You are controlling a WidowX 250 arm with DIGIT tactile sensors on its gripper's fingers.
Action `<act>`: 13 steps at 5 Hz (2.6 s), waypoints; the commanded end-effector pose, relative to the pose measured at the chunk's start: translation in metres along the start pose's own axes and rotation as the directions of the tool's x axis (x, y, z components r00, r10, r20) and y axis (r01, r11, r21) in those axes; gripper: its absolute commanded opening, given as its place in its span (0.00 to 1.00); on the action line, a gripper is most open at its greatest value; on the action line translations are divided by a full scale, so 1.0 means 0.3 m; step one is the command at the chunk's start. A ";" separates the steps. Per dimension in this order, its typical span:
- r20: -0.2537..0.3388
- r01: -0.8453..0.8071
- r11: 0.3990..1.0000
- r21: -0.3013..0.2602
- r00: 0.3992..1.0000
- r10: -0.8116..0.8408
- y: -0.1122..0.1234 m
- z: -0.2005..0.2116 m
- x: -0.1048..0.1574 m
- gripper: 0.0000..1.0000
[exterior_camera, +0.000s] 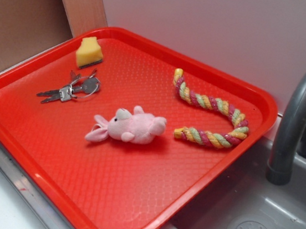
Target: Grab the pink bunny.
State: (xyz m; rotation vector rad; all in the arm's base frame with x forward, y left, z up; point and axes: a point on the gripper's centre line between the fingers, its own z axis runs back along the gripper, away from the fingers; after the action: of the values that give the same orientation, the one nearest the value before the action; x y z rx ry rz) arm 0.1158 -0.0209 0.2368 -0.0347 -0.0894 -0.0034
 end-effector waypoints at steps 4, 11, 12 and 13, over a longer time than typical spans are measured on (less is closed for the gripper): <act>0.090 0.647 0.762 0.029 0.758 -0.646 -0.191 -0.063 0.165 1.00; -0.032 0.895 0.416 -0.161 0.416 -0.909 -0.500 -0.657 0.268 1.00; -0.080 0.883 0.438 -0.170 0.430 -0.899 -0.507 -0.725 0.271 1.00; -0.132 0.882 0.440 -0.171 0.422 -0.897 -0.522 -0.744 0.269 0.94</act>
State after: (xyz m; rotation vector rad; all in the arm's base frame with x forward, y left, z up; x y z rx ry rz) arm 0.2271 -0.1776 0.0260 -0.0576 0.1228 -1.1005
